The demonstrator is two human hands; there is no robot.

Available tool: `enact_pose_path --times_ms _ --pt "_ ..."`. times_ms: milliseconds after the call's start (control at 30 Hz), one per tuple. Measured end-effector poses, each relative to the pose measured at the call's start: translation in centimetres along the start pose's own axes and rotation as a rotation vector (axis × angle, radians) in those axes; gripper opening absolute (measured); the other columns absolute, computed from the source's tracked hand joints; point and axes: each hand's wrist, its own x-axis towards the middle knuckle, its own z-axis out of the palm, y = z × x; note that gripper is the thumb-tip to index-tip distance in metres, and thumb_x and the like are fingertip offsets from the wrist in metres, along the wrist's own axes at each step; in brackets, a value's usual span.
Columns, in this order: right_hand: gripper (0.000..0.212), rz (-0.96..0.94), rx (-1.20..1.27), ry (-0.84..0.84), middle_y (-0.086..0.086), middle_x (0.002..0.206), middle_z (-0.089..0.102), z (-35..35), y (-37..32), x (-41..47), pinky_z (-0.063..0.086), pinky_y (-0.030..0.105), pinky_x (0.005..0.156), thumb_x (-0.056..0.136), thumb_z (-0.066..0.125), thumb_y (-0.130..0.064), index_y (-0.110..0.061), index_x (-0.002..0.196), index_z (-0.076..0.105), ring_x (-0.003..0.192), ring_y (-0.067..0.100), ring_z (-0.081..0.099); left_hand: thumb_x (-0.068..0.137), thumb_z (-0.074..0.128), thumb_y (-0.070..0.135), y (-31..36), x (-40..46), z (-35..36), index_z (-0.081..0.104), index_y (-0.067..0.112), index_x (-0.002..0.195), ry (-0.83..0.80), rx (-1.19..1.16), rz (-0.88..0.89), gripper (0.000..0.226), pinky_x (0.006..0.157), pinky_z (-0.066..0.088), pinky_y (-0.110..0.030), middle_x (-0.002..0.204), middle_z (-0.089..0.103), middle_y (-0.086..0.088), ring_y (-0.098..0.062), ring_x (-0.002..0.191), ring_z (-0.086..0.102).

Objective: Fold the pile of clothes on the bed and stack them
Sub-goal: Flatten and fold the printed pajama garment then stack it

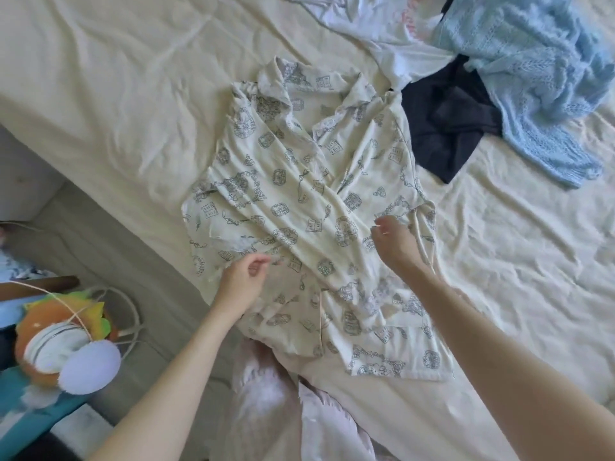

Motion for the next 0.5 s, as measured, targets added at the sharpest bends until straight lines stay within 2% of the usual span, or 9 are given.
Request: enact_pose_path --times_ms 133,200,267,300,367,433,500 --pt "0.035 -0.119 -0.021 -0.076 0.011 0.126 0.059 2.2 -7.0 2.6 0.045 0.03 0.086 0.099 0.042 -0.024 -0.01 0.131 0.049 0.109 0.025 0.057 0.093 0.053 0.01 -2.0 2.9 -4.5 0.065 0.022 0.098 0.203 -0.059 -0.086 0.017 0.078 0.04 -0.019 0.098 0.065 0.009 -0.01 0.094 0.058" --pt "0.035 -0.157 -0.038 -0.123 0.011 0.123 0.061 3.2 -10.3 4.3 0.047 0.031 0.085 0.1 0.042 -0.027 -0.012 0.13 0.05 0.105 0.026 0.059 0.093 0.053 0.007 -2.7 4.9 -6.0 0.067 0.017 0.102 0.274 -0.036 -0.052 0.02 0.082 0.041 -0.02 0.107 0.066 0.002 -0.01 0.094 0.057" --pt "0.034 -0.217 -0.065 -0.149 0.012 0.12 0.062 4.1 -13.6 6.6 0.047 0.029 0.08 0.1 0.041 -0.027 -0.008 0.125 0.054 0.098 0.024 0.061 0.094 0.052 0.009 -2.9 7.2 -7.5 0.067 0.014 0.105 0.329 -0.018 0.007 0.02 0.082 0.039 -0.014 0.11 0.064 -0.003 -0.011 0.095 0.057" --pt "0.034 -0.251 -0.081 -0.153 0.014 0.114 0.064 4.7 -15.2 7.8 0.048 0.029 0.078 0.1 0.04 -0.027 -0.003 0.118 0.058 0.088 0.022 0.06 0.093 0.052 0.009 -2.8 8.4 -8.2 0.067 0.013 0.105 0.364 -0.01 0.031 0.02 0.081 0.035 -0.008 0.109 0.063 -0.004 -0.011 0.094 0.056" --pt "0.034 -0.295 -0.093 -0.148 0.011 0.082 0.062 5.8 -18.5 10.3 0.044 0.027 0.06 0.1 0.04 -0.025 0.0 0.095 0.063 0.06 0.014 0.049 0.092 0.052 0.009 -2.7 10.8 -9.4 0.068 0.013 0.104 0.437 -0.002 0.067 0.02 0.079 0.03 -0.005 0.106 0.061 -0.007 -0.012 0.095 0.053" --pt "0.035 -0.322 -0.085 -0.115 0.001 0.062 0.045 7.0 -21.5 12.8 0.032 0.024 0.051 0.098 0.041 -0.023 -0.008 0.07 0.054 0.05 0.01 0.034 0.092 0.053 0.016 -2.5 12.7 -9.9 0.066 0.015 0.107 0.453 0.017 0.088 0.02 0.086 0.031 -0.014 0.108 0.06 -0.006 -0.019 0.103 0.052" --pt "0.031 -0.322 -0.107 -0.06 -0.002 0.06 0.041 8.2 -23.8 15.1 0.031 0.025 0.053 0.097 0.041 -0.026 -0.012 0.07 0.05 0.052 0.01 0.035 0.09 0.058 0.029 -2.4 14.1 -9.9 0.06 0.017 0.115 0.391 0.112 0.083 0.027 0.09 0.036 -0.03 0.116 0.056 -0.005 -0.024 0.109 0.049"
